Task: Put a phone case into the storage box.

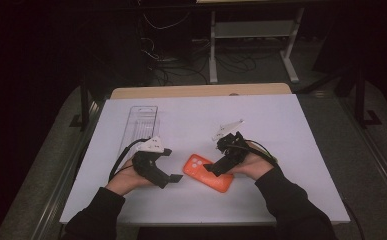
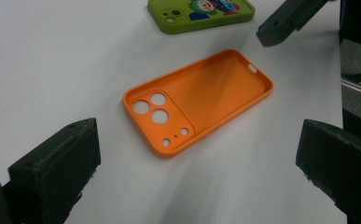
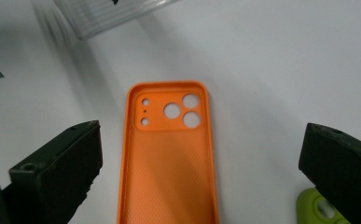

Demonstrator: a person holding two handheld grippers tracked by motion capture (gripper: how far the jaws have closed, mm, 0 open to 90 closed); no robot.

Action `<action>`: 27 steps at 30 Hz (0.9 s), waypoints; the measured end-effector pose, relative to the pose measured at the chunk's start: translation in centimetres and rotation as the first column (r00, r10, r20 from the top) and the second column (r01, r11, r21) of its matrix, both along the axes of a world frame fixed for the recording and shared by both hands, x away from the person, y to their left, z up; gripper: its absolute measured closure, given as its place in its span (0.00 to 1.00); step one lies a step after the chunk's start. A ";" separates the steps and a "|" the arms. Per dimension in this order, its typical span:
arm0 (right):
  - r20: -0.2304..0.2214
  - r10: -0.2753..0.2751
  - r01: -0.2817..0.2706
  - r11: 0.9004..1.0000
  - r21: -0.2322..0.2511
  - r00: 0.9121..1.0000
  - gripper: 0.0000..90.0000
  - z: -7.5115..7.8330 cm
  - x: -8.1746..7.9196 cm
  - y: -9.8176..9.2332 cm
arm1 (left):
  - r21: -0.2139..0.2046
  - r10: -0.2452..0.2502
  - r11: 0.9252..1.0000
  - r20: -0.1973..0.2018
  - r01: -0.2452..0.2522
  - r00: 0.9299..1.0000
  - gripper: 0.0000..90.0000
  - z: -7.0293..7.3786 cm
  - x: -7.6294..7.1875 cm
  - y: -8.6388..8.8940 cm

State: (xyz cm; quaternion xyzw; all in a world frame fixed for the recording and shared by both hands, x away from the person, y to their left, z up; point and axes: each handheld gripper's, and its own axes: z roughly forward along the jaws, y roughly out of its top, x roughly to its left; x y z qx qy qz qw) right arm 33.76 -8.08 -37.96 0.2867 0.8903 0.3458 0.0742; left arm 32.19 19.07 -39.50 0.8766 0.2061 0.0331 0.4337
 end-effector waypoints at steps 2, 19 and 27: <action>-0.006 -0.001 0.001 1.000 -0.005 1.000 0.00 -0.2 0.0 0.1 | 0.002 -0.002 1.000 0.002 0.002 1.000 0.00 0.0 0.0 0.0; -0.059 0.051 -0.061 0.981 -0.184 0.997 0.00 -3.0 -0.3 1.8 | 0.008 -0.004 1.000 0.003 0.004 1.000 0.00 0.0 0.0 0.0; -0.092 0.045 -0.067 0.966 -0.250 0.995 0.00 -4.1 -0.4 2.1 | 0.007 -0.004 1.000 0.003 0.004 1.000 0.00 0.0 0.0 0.1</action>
